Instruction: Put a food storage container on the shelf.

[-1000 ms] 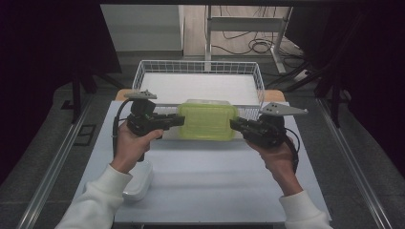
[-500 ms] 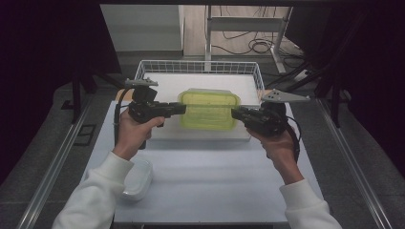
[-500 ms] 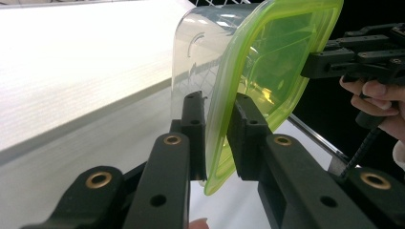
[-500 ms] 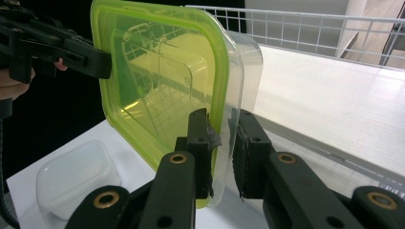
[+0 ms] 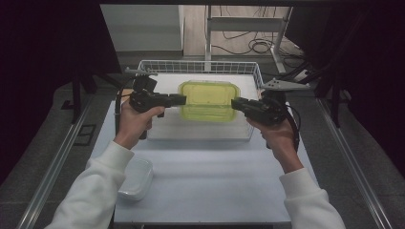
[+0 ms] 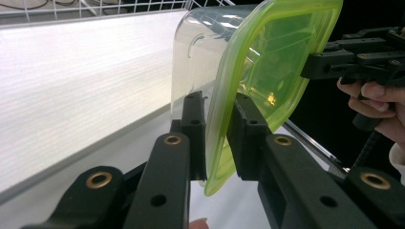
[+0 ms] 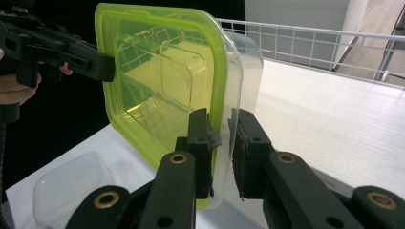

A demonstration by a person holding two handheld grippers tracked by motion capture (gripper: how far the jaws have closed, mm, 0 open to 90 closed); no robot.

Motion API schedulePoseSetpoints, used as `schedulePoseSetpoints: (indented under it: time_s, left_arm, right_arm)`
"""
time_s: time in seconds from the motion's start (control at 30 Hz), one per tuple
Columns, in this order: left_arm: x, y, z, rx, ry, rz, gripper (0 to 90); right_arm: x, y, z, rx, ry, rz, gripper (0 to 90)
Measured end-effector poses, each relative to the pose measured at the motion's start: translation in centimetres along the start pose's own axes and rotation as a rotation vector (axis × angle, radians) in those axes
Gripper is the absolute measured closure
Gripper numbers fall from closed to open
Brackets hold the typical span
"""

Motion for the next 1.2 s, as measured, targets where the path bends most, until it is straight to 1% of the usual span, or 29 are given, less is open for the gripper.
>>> schedulePoseSetpoints:
  time_s: [0.27,0.33,0.4,0.6,0.67,0.73,0.8,0.9,1.03,1.2]
  left_arm:
    - [1.3,0.4,0.3,0.001,0.012,-0.001,78.8]
    - [1.7,0.5,0.4,-0.002,0.005,0.002,78.8]
    - [1.9,0.5,0.5,0.000,0.007,0.004,78.9]
    - [2.9,0.8,0.8,0.010,0.009,0.006,79.1]
    - [3.0,0.9,0.9,0.010,0.008,0.007,79.0]
    - [3.4,1.2,1.4,0.012,-0.003,0.010,79.1]
    - [3.5,1.3,1.6,0.012,-0.005,0.010,79.3]
    - [3.8,1.6,2.3,0.016,-0.020,0.010,79.5]
    - [3.7,1.7,3.1,0.017,-0.035,0.014,79.6]
    - [3.6,1.8,4.1,0.026,-0.053,0.031,79.4]
  right_arm:
    - [0.9,0.3,-0.6,-0.010,0.001,-0.014,78.1]
    - [1.2,0.4,-0.7,-0.011,0.005,-0.015,78.1]
    - [1.4,0.4,-0.9,-0.010,0.016,-0.016,78.2]
    - [2.1,0.8,-1.5,-0.005,0.028,-0.014,78.4]
    - [2.3,1.0,-1.6,-0.006,0.032,-0.013,78.4]
    - [2.7,1.4,-2.1,-0.006,0.037,-0.012,78.5]
    - [2.8,1.5,-2.2,-0.004,0.043,-0.012,78.5]
    - [3.3,2.2,-2.7,0.004,0.058,-0.011,78.6]
    - [3.6,2.9,-3.0,0.015,0.071,-0.007,78.7]
    - [3.4,3.8,-3.1,0.016,0.084,0.008,78.7]
Point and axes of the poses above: each handheld gripper's, and its own axes: y roughly forward along the jaws, x roughly out of its top, z roughly to its left, the point moved 7 cm from there along y, roughly forward along the jaws, and after that the axes turned 8 degrees about -z, right-handed, at the moved point
